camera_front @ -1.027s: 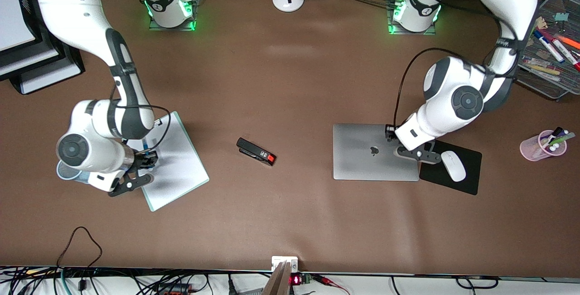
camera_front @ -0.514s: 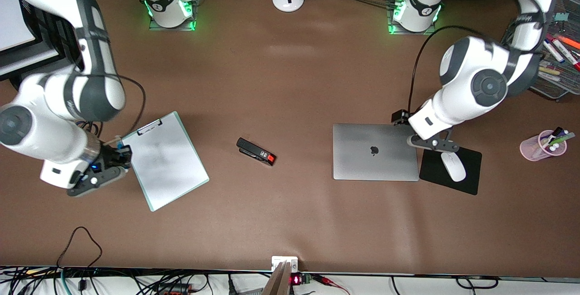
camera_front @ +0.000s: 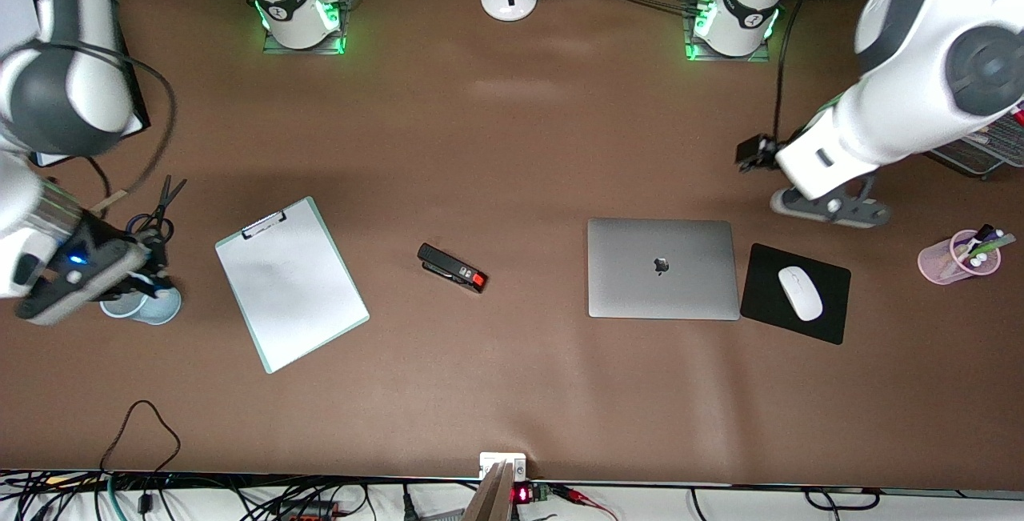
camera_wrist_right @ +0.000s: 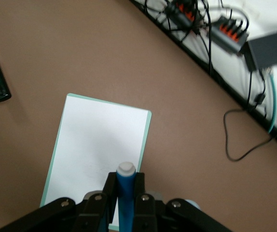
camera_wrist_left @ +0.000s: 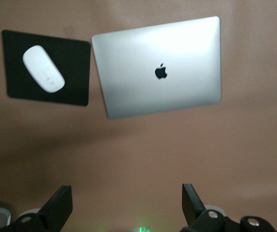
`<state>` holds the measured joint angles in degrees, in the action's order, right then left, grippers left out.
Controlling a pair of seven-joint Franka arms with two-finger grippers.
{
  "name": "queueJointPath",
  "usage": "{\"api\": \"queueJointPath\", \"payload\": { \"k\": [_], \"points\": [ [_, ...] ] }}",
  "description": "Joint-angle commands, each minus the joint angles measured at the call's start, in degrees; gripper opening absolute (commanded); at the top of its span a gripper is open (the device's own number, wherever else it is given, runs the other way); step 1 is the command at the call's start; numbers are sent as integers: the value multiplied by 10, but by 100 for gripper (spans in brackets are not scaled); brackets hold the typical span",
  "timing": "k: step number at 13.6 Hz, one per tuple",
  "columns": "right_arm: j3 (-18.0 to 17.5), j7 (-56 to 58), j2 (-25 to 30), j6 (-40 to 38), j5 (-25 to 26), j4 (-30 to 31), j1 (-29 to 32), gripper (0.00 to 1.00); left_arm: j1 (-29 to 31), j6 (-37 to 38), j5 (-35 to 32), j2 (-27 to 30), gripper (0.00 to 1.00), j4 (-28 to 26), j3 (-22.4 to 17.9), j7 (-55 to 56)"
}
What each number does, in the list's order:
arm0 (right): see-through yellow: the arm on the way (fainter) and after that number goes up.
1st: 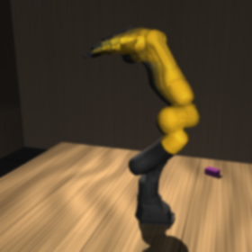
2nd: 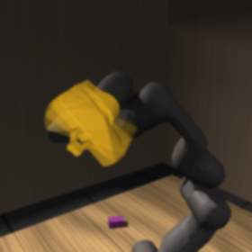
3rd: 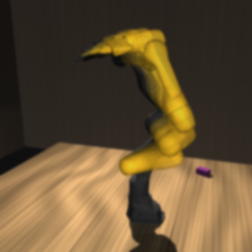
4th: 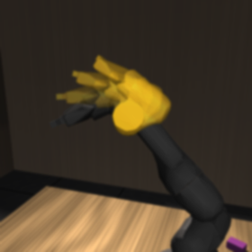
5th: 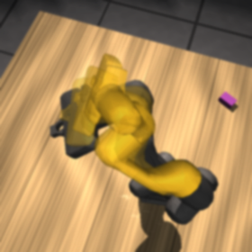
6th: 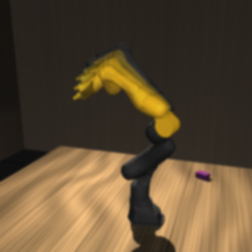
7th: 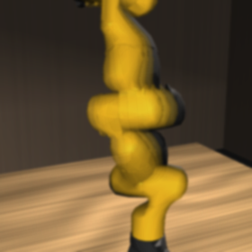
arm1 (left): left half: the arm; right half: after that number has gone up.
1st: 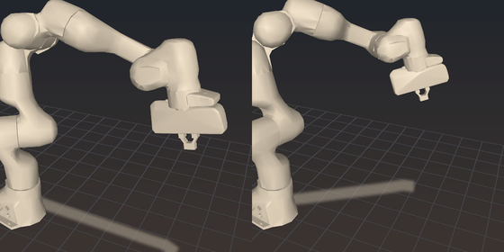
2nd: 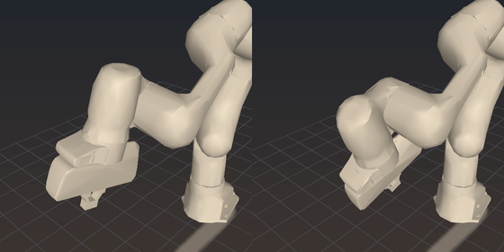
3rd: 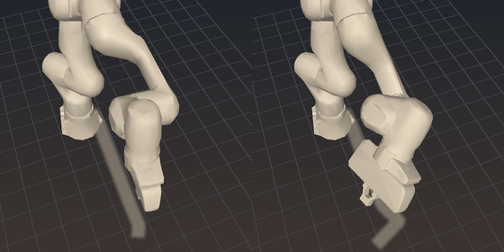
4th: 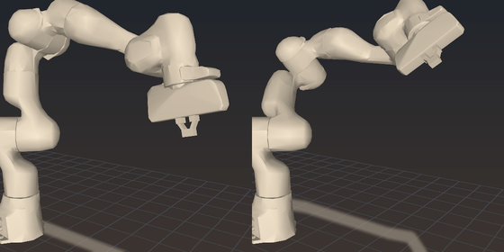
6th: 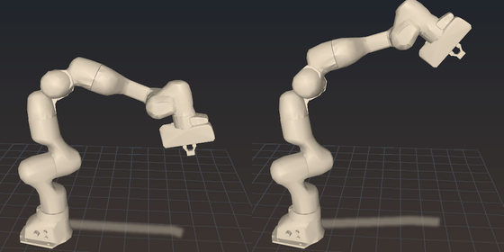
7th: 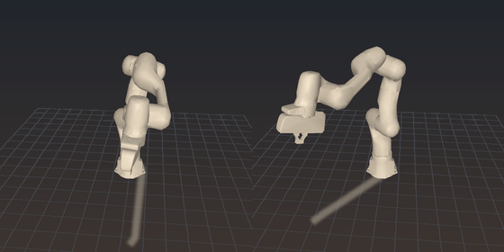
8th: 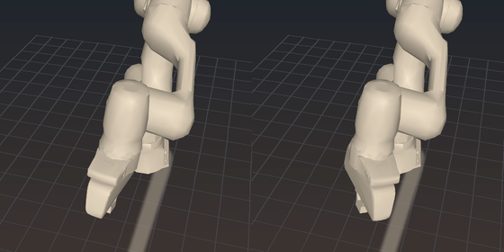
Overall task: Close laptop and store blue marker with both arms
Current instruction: 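Lift the blue marker with the right gripper while the left gripper withdraws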
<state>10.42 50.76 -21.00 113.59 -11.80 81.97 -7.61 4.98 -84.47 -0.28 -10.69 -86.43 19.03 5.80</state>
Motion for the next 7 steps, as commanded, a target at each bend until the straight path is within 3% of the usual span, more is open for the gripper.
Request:
{"api": "queueJointPath", "payload": {
  "k": [1, 5, 7],
  "points": [
    [-5, 124, 15, -1, -71, 7, 46, 0, 18, 29, -12, 28, 100, 10, -4, -52],
    [-6, 266, 15, -50, -199, 7, 120, 0, -45, -56, 2, 133, 100, -105, -127, -86],
    [-6, 356, 14, -84, -241, 7, 154, 0, -53, -92, 5, 145, 100, -129, -153, -86]
  ]
}}
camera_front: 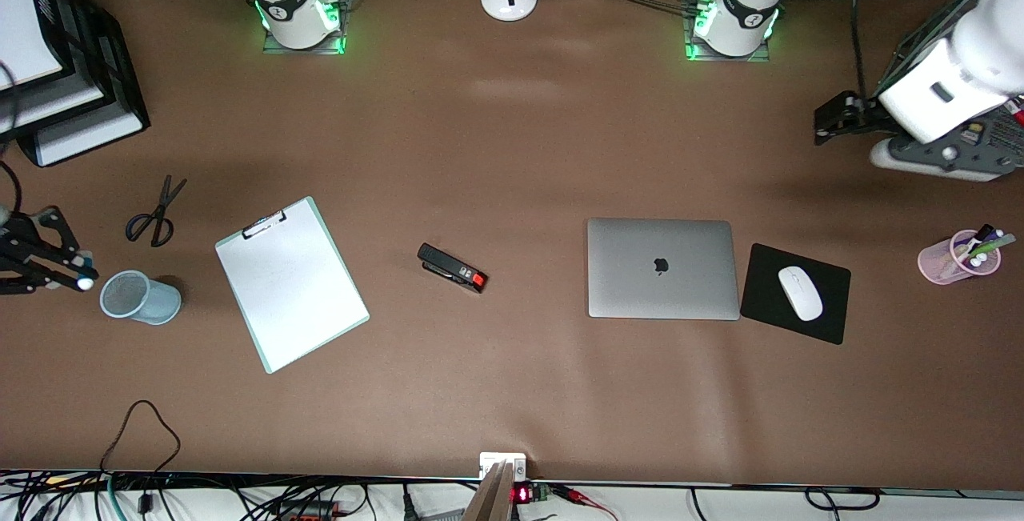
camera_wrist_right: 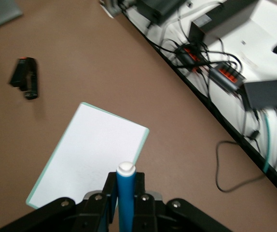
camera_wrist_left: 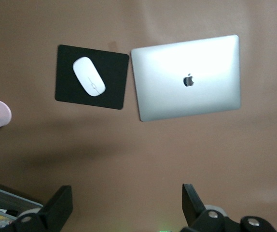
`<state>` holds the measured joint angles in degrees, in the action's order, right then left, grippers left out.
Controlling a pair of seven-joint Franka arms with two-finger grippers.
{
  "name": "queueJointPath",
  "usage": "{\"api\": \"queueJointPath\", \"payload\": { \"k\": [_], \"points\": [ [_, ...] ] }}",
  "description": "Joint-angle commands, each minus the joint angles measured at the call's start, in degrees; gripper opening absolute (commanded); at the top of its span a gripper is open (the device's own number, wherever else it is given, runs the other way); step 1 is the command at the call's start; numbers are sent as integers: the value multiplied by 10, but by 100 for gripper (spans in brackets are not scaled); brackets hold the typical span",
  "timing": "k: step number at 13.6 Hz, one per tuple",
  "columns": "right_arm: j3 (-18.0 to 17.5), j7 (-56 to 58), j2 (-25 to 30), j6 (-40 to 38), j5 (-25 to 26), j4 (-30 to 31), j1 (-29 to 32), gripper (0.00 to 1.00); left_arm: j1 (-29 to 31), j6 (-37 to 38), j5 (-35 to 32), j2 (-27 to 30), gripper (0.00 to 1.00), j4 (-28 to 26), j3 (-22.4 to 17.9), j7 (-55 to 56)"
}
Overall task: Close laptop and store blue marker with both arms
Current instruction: 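Carry the blue marker over the light blue mesh cup and lower it in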
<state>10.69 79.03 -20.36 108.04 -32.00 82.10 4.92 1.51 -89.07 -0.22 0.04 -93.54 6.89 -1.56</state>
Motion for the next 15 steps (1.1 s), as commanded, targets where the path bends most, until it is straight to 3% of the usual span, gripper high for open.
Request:
{"api": "queueJointPath", "payload": {
  "k": [1, 3, 6, 8, 11, 15],
  "points": [
    [-8, 125, 8, -51, -59, 6, 41, 0, -19, -73, 4, 52, 100, -80, -37, -9],
    [-9, 247, 2, -88, -107, 6, 71, 0, -31, -73, -2, 72, 100, -100, -50, -18],
    [-10, 377, -13, -103, -119, 6, 97, 0, -38, -63, -2, 69, 100, -96, -59, -19],
    [-11, 419, -38, -119, -134, 6, 116, 0, -36, -60, -2, 66, 100, -92, -58, -16],
    [-12, 472, -76, -136, -204, 5, 138, 0, -36, -48, -2, 58, 100, -80, -53, -11],
    [-14, 495, -149, -175, -240, -75, 170, 0, -35, -48, -2, 51, 100, -74, -52, -10]
  ]
}}
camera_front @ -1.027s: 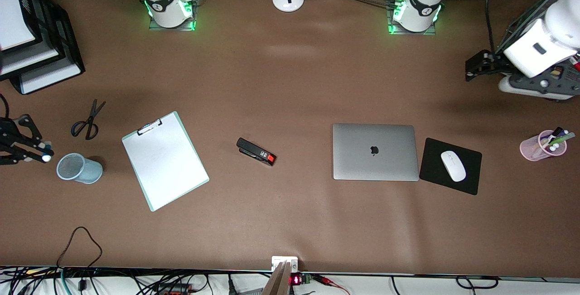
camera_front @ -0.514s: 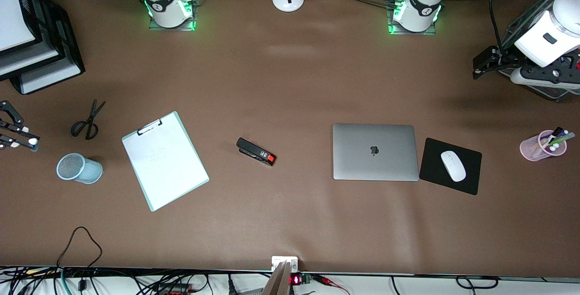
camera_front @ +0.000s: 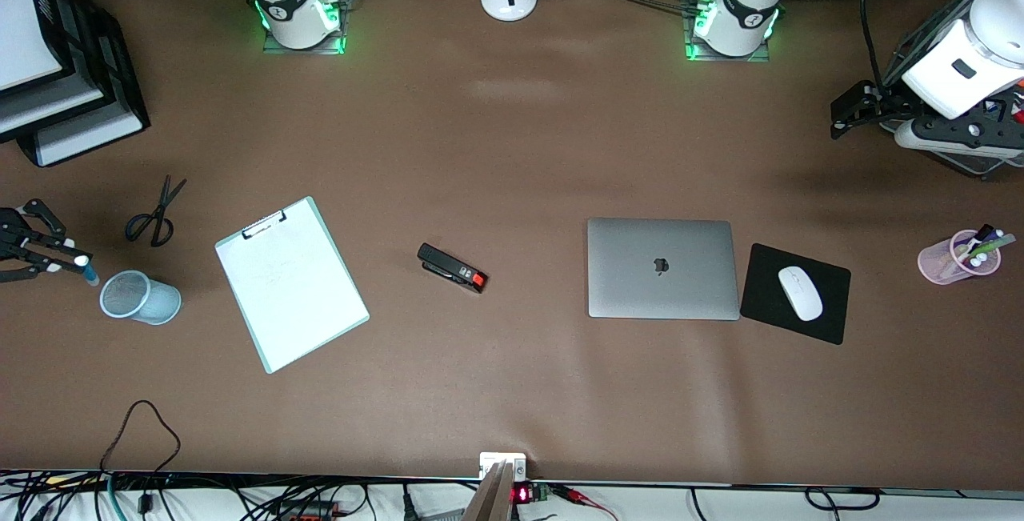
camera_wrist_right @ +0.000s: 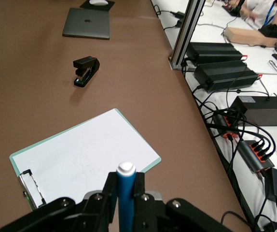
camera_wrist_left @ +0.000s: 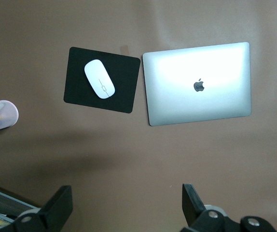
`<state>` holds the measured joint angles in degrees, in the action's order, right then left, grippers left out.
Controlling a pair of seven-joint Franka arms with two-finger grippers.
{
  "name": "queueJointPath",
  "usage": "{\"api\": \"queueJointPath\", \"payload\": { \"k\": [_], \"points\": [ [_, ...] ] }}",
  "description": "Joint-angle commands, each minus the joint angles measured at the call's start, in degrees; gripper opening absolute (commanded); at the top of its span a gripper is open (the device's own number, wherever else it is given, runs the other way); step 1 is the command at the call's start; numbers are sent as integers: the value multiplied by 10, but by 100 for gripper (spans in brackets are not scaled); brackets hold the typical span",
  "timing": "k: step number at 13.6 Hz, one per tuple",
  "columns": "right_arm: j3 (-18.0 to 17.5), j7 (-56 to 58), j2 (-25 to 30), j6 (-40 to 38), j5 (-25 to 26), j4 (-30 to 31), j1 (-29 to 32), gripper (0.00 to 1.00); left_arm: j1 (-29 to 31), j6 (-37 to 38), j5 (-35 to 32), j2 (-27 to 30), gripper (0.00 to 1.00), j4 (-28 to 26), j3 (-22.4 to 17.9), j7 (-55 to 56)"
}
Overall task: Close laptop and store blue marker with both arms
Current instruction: 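Carry the blue marker over the light blue mesh cup and lower it in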
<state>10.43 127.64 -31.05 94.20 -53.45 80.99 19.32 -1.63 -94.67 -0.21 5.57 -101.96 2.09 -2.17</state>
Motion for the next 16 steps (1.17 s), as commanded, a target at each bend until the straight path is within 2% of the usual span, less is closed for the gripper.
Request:
{"api": "queueJointPath", "payload": {
  "k": [1, 7, 16],
  "points": [
    [-12, 9, -57, -42, -34, -78, 29, 0, -4, 8, -1, -6, 100, 11, -4, -4],
    [-11, 10, -91, -74, -31, -82, 41, 0, -2, 8, -1, -7, 100, 12, -4, -5],
    [-12, 47, -122, -68, -22, -84, 49, 0, -2, 8, 0, -7, 100, 12, -4, -6]
  ]
}}
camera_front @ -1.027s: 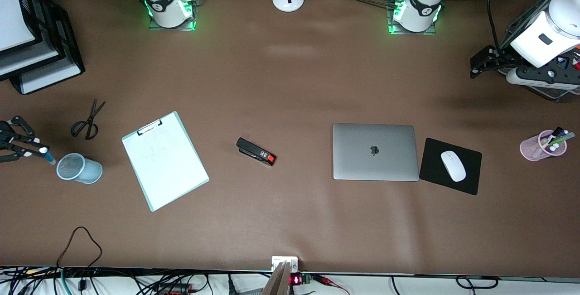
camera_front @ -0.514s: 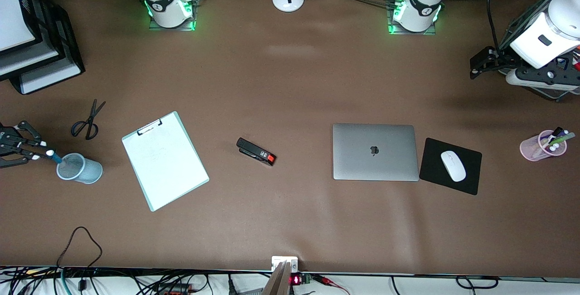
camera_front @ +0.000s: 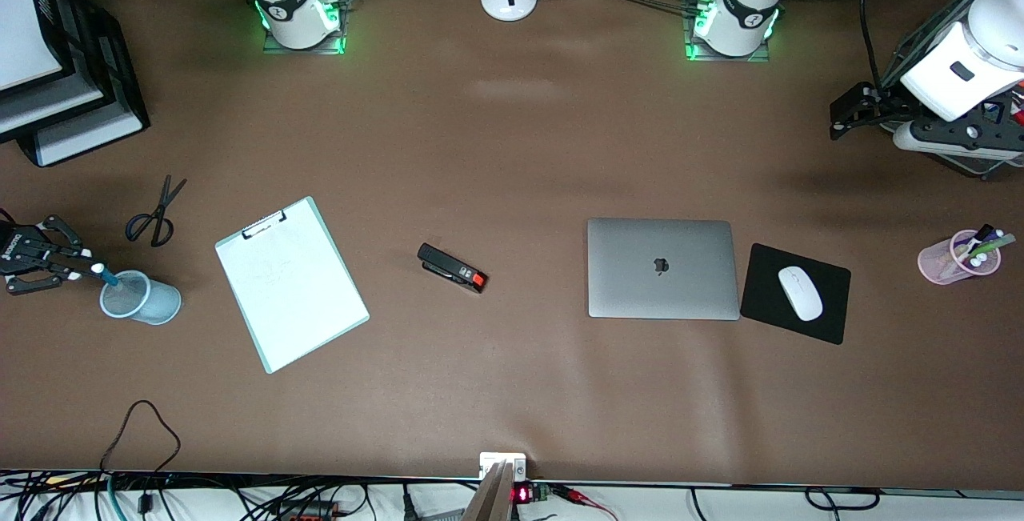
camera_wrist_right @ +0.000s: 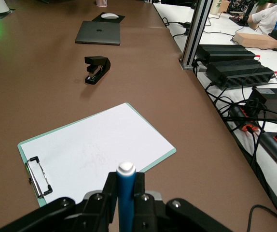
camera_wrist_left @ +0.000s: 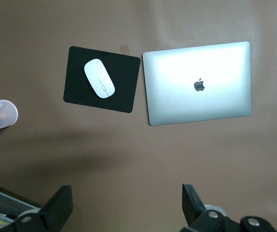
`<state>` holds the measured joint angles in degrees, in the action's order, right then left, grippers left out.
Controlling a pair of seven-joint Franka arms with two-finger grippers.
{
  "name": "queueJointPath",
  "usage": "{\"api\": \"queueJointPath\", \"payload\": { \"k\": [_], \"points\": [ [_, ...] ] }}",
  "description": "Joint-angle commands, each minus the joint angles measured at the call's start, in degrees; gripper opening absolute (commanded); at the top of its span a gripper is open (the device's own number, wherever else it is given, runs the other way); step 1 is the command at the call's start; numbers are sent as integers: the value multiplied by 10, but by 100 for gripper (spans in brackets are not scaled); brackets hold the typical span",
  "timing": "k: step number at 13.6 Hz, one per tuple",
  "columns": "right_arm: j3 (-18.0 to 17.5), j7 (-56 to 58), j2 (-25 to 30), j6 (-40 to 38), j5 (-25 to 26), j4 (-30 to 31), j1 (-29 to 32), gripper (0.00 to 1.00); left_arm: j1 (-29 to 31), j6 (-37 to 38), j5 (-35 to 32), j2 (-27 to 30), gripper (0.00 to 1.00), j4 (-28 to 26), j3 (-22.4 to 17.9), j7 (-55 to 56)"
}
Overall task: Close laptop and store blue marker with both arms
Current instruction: 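Carry the blue marker over the light blue mesh cup and lower it in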
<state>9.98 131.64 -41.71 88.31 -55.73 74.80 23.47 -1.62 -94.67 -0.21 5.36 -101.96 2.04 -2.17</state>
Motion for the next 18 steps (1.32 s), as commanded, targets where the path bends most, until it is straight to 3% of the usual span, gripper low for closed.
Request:
{"api": "queueJointPath", "payload": {
  "k": [1, 18],
  "points": [
    [-8, 15, -17, -7, 0, -22, 8, 0, -1, 8, 1, -6, 100, 12, -4, -6],
    [-9, 71, -68, 37, 0, -39, 8, 0, 1, 13, 6, -11, 100, 16, -8, -9]
  ]
}}
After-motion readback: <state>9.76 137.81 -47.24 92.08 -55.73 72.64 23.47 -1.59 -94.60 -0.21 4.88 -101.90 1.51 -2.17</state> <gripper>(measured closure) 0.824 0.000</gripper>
